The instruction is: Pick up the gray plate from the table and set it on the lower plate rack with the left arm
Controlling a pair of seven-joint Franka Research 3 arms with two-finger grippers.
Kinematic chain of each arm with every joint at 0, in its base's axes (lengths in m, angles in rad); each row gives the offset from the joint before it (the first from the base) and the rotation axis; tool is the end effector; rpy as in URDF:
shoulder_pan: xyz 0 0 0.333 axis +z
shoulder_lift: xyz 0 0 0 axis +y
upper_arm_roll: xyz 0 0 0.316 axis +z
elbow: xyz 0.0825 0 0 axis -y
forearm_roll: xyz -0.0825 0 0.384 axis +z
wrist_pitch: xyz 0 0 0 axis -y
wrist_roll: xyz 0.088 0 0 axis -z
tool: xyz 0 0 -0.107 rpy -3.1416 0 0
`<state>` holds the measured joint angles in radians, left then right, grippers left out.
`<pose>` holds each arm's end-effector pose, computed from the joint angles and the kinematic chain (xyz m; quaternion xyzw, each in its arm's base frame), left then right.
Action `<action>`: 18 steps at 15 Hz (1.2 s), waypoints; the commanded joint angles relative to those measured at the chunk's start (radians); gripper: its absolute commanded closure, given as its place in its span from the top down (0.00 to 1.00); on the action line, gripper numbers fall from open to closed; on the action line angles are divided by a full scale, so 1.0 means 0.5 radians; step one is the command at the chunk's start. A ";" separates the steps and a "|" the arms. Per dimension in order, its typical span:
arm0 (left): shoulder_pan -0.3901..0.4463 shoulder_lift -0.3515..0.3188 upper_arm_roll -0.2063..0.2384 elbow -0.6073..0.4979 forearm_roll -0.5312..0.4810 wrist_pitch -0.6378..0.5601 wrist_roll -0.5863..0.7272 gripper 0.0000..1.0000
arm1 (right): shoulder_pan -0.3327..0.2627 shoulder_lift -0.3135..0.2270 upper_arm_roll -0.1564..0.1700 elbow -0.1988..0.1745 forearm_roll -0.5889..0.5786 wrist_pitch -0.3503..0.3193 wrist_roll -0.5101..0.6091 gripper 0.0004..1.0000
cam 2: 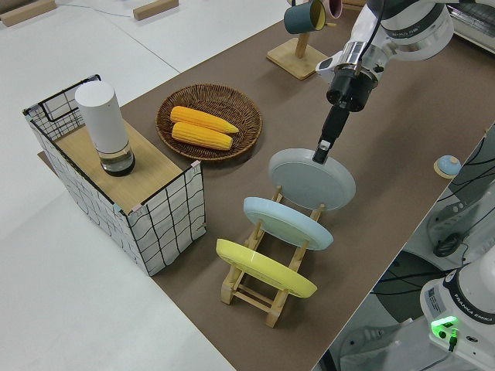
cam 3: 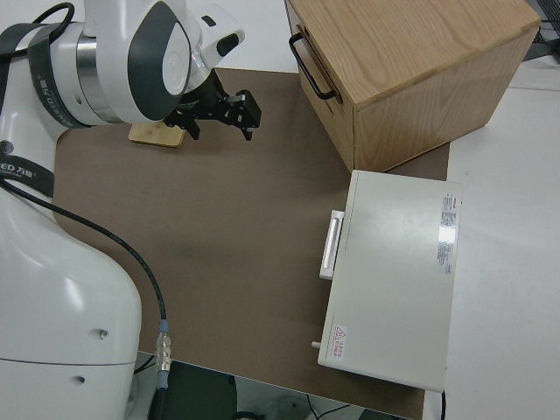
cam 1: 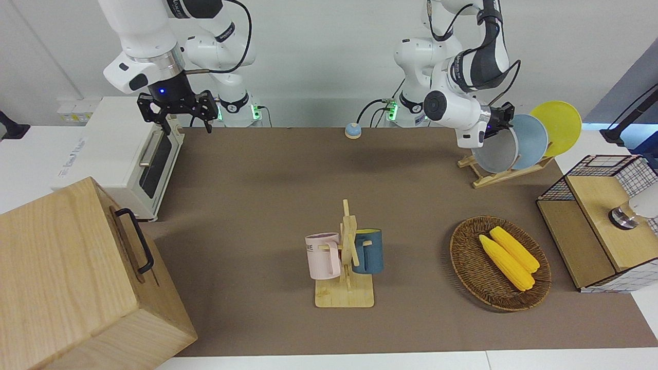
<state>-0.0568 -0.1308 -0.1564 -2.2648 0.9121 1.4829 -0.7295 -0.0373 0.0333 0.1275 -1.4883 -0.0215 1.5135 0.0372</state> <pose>0.4471 -0.0055 0.4220 -0.8437 -0.1188 0.0595 0.5201 0.5576 0.0467 0.6398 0.9996 0.0259 -0.0034 0.0089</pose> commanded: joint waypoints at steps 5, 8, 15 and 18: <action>-0.009 0.065 0.000 -0.014 -0.014 0.047 -0.109 0.00 | -0.045 0.019 0.043 0.041 -0.006 -0.033 0.027 0.98; -0.012 0.065 0.000 -0.014 -0.051 0.075 -0.109 0.00 | -0.045 0.019 0.043 0.041 -0.006 -0.033 0.027 0.98; -0.015 0.065 -0.006 -0.014 -0.075 0.075 -0.106 0.24 | -0.045 0.019 0.043 0.044 -0.006 -0.033 0.027 0.98; -0.015 0.065 -0.012 -0.014 -0.072 0.081 -0.106 1.00 | -0.045 0.019 0.043 0.044 -0.006 -0.033 0.027 0.98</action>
<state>-0.0593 -0.0925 -0.1622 -2.2650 0.8842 1.5132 -0.7671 -0.0373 0.0333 0.1275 -1.4883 -0.0215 1.5135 0.0372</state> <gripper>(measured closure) 0.581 0.013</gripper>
